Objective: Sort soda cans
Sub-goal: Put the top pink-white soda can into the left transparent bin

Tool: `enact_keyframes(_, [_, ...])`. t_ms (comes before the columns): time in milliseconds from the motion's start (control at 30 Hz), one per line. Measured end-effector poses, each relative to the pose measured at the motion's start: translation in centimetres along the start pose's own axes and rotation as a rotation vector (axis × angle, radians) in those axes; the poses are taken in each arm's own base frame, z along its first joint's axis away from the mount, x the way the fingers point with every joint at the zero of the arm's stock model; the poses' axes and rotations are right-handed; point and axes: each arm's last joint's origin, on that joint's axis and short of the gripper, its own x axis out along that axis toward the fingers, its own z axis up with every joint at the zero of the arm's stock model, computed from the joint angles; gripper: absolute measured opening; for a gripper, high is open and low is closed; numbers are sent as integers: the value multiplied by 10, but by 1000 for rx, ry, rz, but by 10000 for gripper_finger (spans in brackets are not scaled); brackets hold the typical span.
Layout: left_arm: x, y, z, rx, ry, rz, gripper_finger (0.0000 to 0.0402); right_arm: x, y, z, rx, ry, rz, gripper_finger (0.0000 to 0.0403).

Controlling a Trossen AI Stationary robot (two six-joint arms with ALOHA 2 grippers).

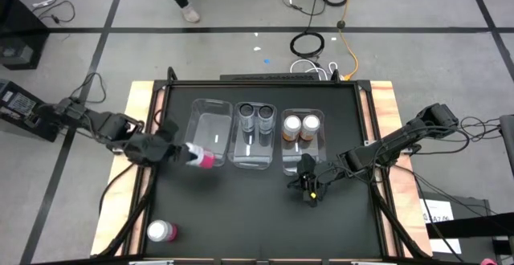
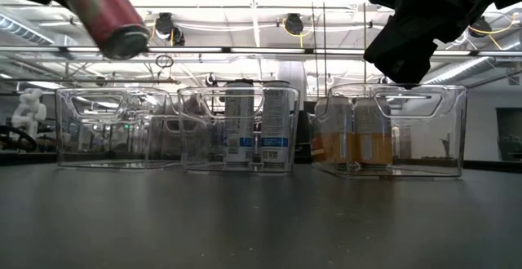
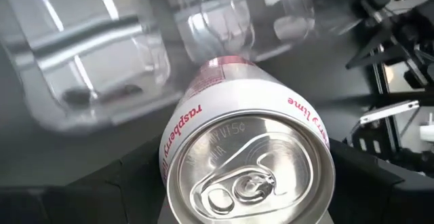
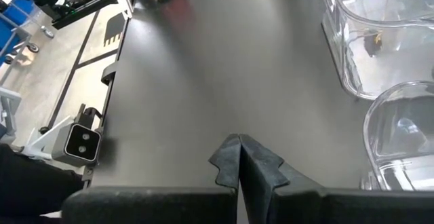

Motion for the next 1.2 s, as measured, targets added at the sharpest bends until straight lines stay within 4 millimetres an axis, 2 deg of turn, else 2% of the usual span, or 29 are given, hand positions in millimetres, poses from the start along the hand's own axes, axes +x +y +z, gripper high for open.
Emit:
enact_keyframes(267, [9, 5, 30, 104, -106, 90, 318, 0, 0, 0, 0, 0, 0, 0])
enact_keyframes(567, [27, 18, 73, 207, -45, 193, 318, 0, 0, 0, 42, -4, -5, 0])
enact_keyframes(767, [47, 25, 106, 337, 34, 272, 318, 0, -1, 1, 135, -19, -23, 0])
enact_keyframes(967, [65, 17, 143, 504, 73, 344, 318, 0, -2, 2, 192, -63, -74, 0])
enact_keyframes(1200, [101, 22, 163, 631, 232, 457, 318, 0, -3, 2, 222, -90, -101, 0])
